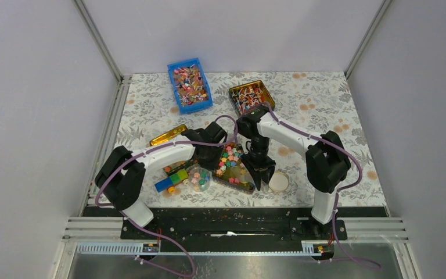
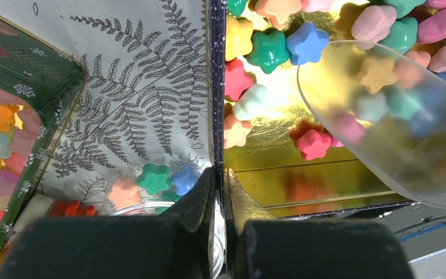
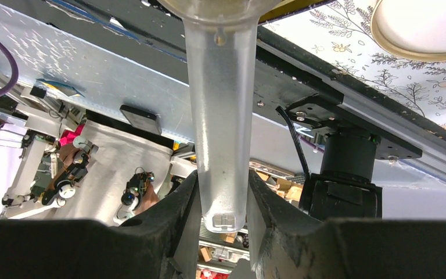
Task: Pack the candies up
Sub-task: Scoop the fake candies from the storage box.
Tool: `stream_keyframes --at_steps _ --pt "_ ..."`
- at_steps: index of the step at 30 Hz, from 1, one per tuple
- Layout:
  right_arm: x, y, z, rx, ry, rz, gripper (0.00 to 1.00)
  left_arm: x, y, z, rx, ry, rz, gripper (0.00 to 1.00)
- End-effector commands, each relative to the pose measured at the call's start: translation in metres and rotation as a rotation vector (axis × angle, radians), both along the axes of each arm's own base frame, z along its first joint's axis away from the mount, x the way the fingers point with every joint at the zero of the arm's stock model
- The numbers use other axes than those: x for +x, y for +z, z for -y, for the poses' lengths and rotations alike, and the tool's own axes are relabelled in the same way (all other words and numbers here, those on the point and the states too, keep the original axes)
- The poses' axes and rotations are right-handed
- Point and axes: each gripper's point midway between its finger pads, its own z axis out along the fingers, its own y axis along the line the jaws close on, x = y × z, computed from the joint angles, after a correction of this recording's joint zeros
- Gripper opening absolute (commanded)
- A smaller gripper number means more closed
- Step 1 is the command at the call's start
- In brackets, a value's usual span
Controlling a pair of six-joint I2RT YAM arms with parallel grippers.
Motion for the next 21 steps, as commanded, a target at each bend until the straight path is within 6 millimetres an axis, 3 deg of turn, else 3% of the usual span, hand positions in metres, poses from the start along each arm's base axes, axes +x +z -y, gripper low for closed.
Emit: stream_keyframes --at_steps 1,21 --pt "-0.013 0.008 0.000 -0.002 0.007 -0.021 0.00 0.012 0.022 0.012 -0.038 -0.041 0.074 0.00" --pt "0.033 -0.029 -0.031 -0.075 0.042 -0.006 0.00 0.012 0.041 0.026 -0.060 -0.069 0.109 0.00"
